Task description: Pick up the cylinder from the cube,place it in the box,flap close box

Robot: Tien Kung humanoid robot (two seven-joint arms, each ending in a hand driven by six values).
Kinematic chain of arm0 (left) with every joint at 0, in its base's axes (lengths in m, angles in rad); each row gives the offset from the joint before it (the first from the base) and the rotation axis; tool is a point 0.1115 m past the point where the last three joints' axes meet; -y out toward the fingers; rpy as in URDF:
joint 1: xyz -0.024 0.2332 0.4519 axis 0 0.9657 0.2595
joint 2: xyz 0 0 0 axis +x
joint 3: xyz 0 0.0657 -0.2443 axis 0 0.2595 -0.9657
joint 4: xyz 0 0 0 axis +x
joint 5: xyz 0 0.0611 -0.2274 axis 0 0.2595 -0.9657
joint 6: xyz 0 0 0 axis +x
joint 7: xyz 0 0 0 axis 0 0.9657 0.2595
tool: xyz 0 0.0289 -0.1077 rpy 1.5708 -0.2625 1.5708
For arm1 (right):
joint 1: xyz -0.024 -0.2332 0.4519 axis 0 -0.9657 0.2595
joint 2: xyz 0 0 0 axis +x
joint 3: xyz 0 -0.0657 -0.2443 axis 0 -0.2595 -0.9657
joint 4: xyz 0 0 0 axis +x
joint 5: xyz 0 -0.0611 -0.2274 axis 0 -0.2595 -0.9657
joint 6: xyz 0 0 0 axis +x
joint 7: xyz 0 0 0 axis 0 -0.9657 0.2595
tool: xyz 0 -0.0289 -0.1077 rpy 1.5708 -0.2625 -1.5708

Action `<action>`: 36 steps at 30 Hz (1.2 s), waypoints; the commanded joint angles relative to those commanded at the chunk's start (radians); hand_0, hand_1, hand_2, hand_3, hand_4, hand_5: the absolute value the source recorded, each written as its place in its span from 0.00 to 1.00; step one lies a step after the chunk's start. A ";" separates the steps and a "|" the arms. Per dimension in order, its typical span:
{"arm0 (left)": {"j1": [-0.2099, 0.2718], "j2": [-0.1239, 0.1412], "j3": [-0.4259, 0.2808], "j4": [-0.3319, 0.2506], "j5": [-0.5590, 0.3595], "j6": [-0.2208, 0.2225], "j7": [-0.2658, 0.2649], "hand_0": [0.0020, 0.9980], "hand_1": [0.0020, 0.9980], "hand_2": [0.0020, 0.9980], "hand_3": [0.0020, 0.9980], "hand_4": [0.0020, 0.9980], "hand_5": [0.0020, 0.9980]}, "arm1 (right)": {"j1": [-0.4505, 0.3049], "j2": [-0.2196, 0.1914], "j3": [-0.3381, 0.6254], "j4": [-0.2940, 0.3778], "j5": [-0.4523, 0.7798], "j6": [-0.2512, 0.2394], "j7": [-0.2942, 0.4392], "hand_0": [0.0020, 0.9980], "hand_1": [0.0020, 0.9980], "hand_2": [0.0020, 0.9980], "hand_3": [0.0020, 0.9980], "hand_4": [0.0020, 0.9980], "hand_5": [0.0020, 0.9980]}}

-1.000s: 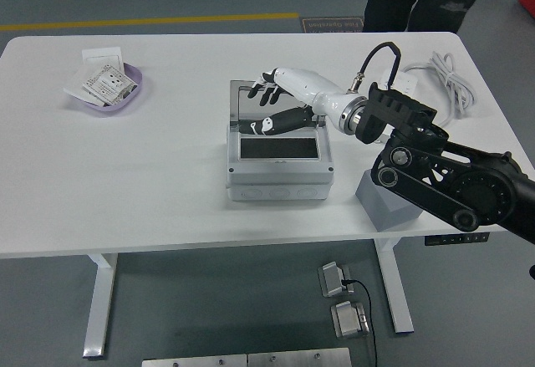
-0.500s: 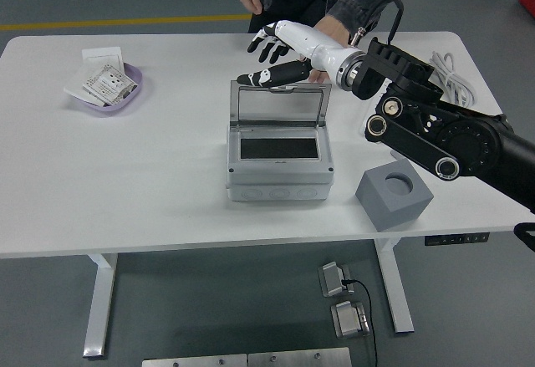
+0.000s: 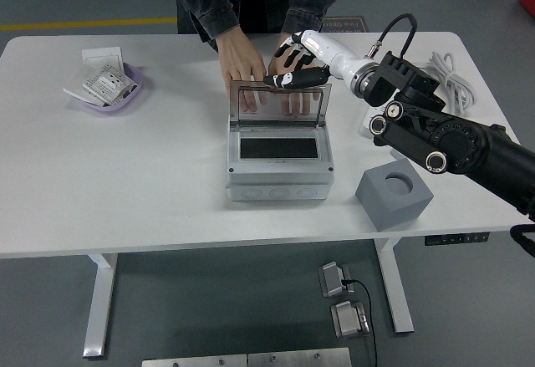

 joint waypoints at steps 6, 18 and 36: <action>-0.001 0.001 -0.009 0.000 0.009 0.000 0.000 0.63 0.65 0.61 0.62 0.65 0.18 | -0.029 -0.018 -0.021 0.054 -0.020 -0.003 -0.009 0.66 0.54 0.60 0.70 0.93 0.56; 0.008 0.005 -0.022 0.002 0.013 0.000 0.000 0.63 0.65 0.61 0.62 0.65 0.18 | -0.102 -0.104 -0.027 0.253 -0.111 0.010 -0.055 0.65 0.54 0.60 0.70 0.92 0.56; 0.009 0.004 -0.016 0.004 0.007 -0.001 0.000 0.63 0.65 0.61 0.62 0.65 0.18 | -0.140 -0.156 -0.023 0.427 -0.190 0.031 -0.105 0.61 0.52 0.60 0.70 0.92 0.58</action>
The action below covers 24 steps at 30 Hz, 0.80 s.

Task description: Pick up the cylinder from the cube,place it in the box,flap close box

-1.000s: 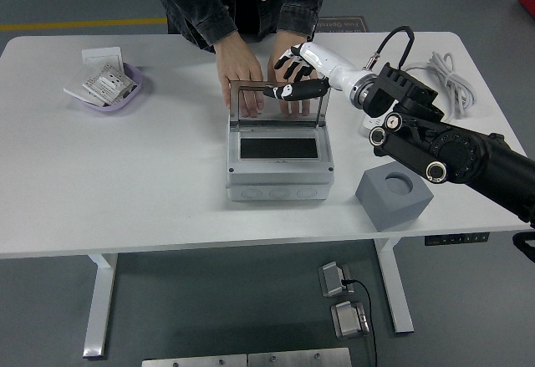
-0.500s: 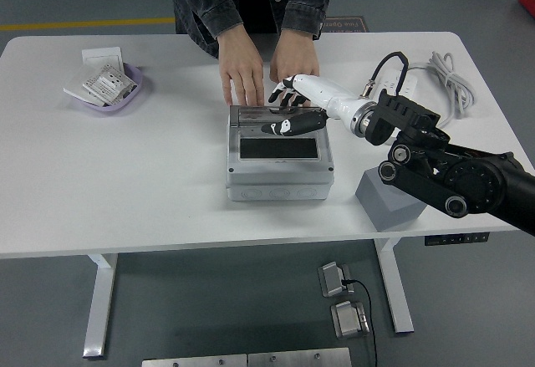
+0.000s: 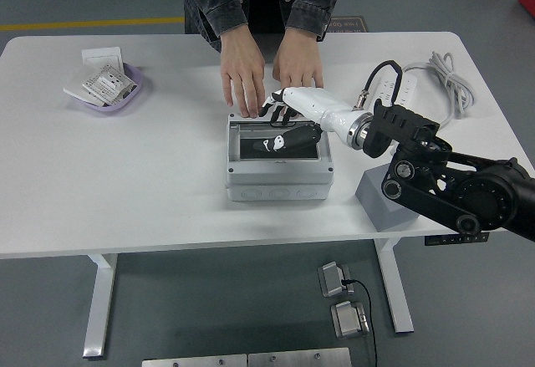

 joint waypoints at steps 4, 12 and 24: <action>0.001 -0.001 0.001 0.000 0.000 0.000 0.000 0.63 0.65 0.60 0.62 0.65 0.18 | -0.013 0.002 0.001 0.002 0.001 -0.002 0.000 0.60 0.51 0.60 0.70 0.91 0.58; 0.002 -0.004 -0.001 0.000 0.002 0.000 0.000 0.63 0.65 0.60 0.62 0.65 0.18 | -0.044 0.005 0.010 -0.005 0.008 -0.011 0.007 0.59 0.50 0.60 0.71 0.91 0.58; 0.004 -0.003 0.005 0.002 -0.004 -0.001 0.001 0.63 0.65 0.60 0.62 0.64 0.18 | -0.104 -0.064 0.148 0.057 -0.042 0.042 -0.021 0.58 0.49 0.60 0.71 0.91 0.57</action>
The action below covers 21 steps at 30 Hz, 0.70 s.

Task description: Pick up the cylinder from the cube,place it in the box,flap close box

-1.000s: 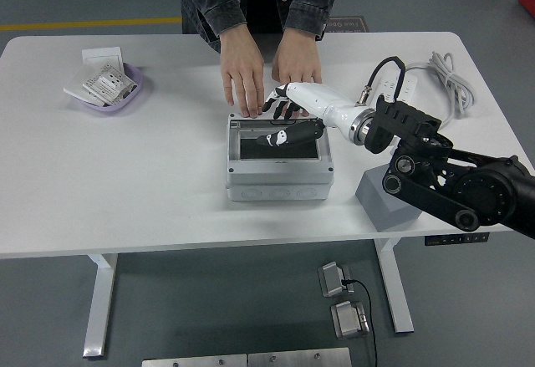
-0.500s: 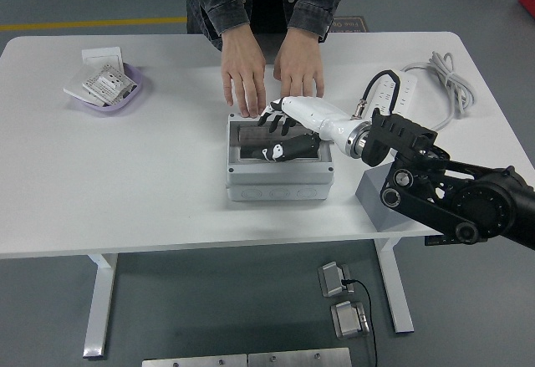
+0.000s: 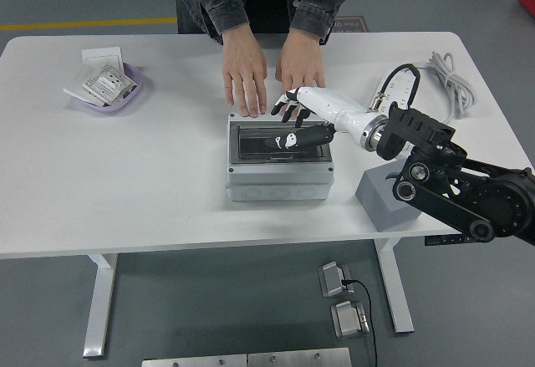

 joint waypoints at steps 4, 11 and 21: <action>0.005 0.000 -0.002 0.002 -0.002 0.000 0.000 0.63 0.65 0.60 0.62 0.64 0.17 | -0.085 -0.033 0.113 0.061 -0.053 0.024 -0.016 0.58 0.48 0.60 0.70 0.91 0.57; 0.012 -0.006 -0.015 0.004 0.005 0.000 0.000 0.63 0.65 0.60 0.62 0.64 0.17 | -0.263 -0.033 0.345 0.155 -0.069 -0.025 0.039 0.57 0.48 0.60 0.70 0.90 0.57; 0.016 -0.008 -0.039 0.005 0.018 -0.001 -0.001 0.63 0.65 0.60 0.62 0.64 0.17 | -0.522 0.053 0.658 0.116 0.155 -0.144 0.233 0.56 0.47 0.58 0.67 0.90 0.57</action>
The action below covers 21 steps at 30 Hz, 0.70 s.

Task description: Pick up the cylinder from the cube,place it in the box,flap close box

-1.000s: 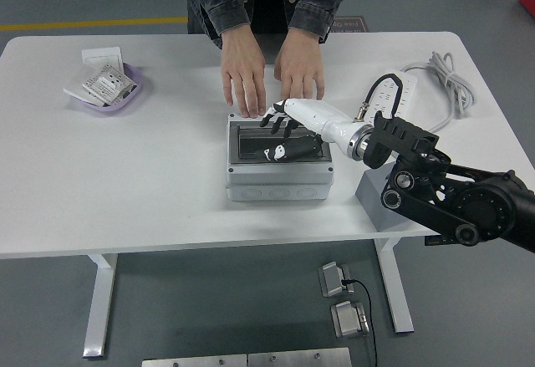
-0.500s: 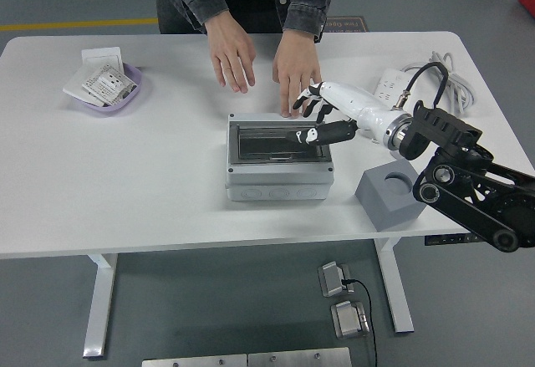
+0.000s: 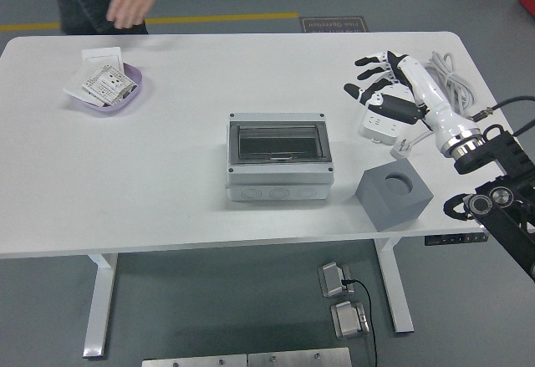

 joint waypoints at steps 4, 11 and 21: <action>0.005 -0.002 -0.002 0.002 -0.001 0.000 0.000 0.63 0.65 0.60 0.62 0.64 0.17 | -0.078 0.046 0.086 -0.032 0.119 -0.017 0.076 0.56 0.47 0.58 0.67 0.90 0.57; 0.015 -0.006 -0.009 0.004 0.000 -0.001 0.000 0.63 0.65 0.60 0.62 0.64 0.17 | -0.131 0.079 0.140 -0.060 0.313 -0.012 0.146 0.57 0.47 0.58 0.67 0.90 0.58; 0.017 -0.008 -0.033 0.006 0.019 -0.001 0.000 0.63 0.65 0.60 0.62 0.64 0.17 | -0.136 0.072 0.147 -0.061 0.475 0.010 0.148 0.60 0.53 0.59 0.69 0.92 0.61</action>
